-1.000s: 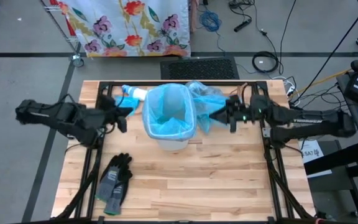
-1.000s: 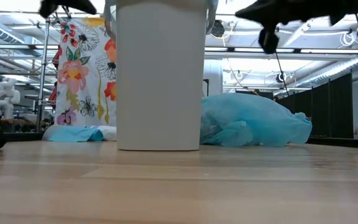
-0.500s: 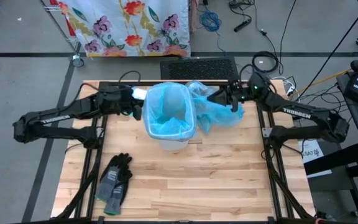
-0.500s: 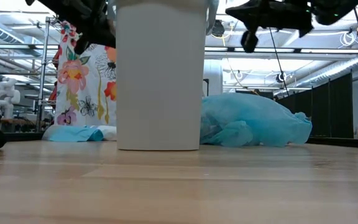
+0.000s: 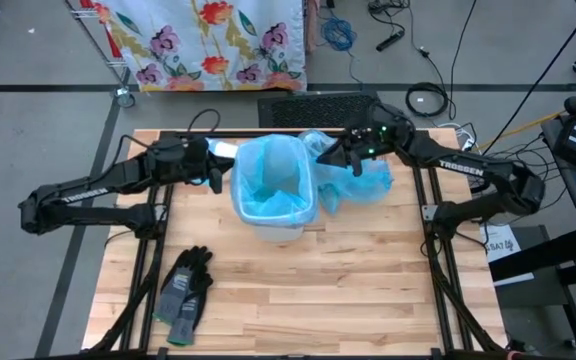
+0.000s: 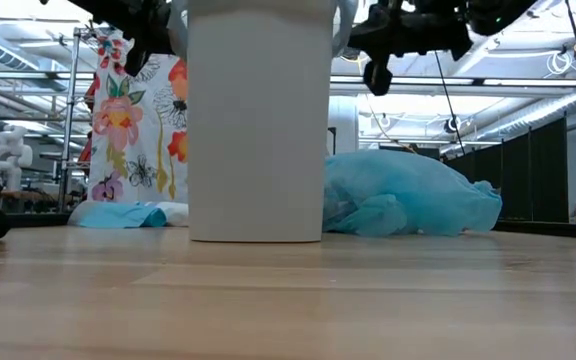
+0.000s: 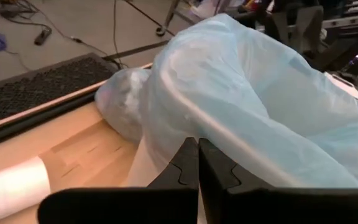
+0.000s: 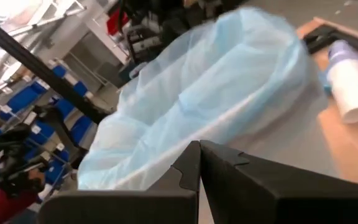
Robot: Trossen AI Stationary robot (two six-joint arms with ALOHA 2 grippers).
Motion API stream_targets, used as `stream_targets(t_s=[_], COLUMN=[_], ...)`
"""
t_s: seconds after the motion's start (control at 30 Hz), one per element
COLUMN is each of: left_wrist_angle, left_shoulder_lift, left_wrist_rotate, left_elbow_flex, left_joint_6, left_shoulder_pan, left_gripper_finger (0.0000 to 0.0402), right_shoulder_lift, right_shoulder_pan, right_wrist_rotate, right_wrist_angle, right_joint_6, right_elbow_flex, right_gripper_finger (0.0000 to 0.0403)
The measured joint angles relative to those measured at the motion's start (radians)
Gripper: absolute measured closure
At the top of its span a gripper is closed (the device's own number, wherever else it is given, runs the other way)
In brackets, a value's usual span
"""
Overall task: Place trash/remove bag and relplace
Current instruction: Put the trash bag into the trash bin
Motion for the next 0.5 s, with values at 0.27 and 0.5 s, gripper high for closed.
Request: stream_targets(t_s=[0.27, 0.5], left_wrist_angle=[0.002, -0.005], left_shoulder_lift=[0.080, 0.151], left_wrist_rotate=[0.036, 0.035], left_elbow_flex=[0.000, 0.000], left_joint_6=[-0.005, -0.003], left_shoulder_pan=[0.000, 0.000], left_gripper_finger=[0.0401, 0.0401], right_shoulder_lift=[0.078, 0.145], right_shoulder_pan=[0.010, 0.028], right_wrist_rotate=[0.000, -0.002], right_wrist_angle=[0.011, 0.013], right_joint_6=[-0.031, -0.036], right_elbow_flex=[0.000, -0.001], right_gripper_finger=[0.0403, 0.0403])
